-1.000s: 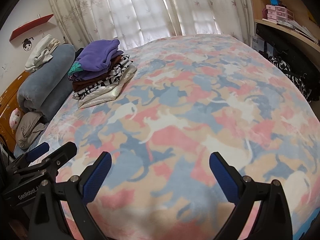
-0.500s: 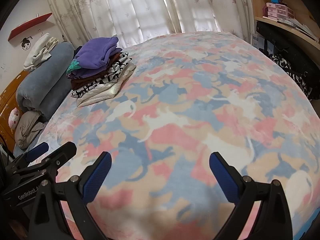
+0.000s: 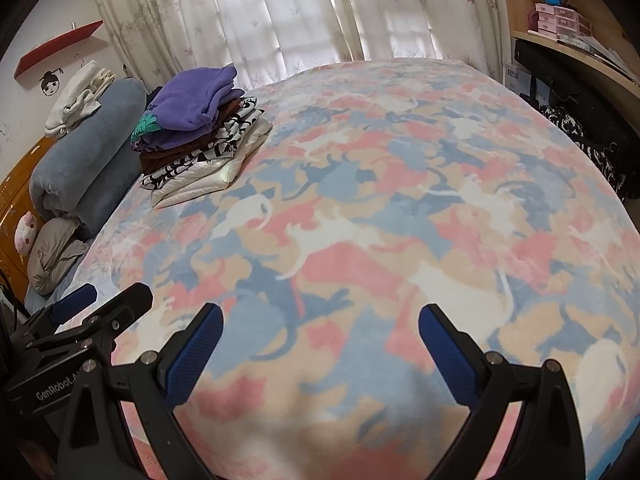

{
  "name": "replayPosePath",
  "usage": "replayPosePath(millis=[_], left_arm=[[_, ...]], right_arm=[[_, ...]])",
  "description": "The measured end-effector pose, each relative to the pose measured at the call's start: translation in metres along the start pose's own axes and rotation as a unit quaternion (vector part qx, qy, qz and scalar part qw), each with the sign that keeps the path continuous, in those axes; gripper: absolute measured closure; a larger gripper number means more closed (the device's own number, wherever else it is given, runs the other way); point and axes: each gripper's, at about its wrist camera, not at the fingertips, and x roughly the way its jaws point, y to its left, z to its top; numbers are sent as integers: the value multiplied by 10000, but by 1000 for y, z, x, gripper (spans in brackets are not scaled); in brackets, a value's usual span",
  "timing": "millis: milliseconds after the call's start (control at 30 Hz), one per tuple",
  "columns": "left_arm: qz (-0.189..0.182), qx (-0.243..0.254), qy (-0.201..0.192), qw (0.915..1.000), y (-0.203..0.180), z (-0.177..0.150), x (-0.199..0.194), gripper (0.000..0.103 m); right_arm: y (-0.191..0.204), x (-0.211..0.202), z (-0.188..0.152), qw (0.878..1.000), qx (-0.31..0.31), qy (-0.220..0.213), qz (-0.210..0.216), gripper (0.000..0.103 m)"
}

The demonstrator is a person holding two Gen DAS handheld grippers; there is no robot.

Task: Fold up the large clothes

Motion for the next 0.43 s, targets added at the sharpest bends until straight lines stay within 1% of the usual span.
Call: replayPosePath(millis=[233, 433], left_arm=[[6, -57, 101, 9999, 9, -5, -1, 2], [-2, -34, 130, 9999, 18, -9, -6, 2]], right_arm=[[5, 3, -4, 9999, -50, 71, -58, 4], [18, -2, -9, 9996, -185, 132, -174, 4]])
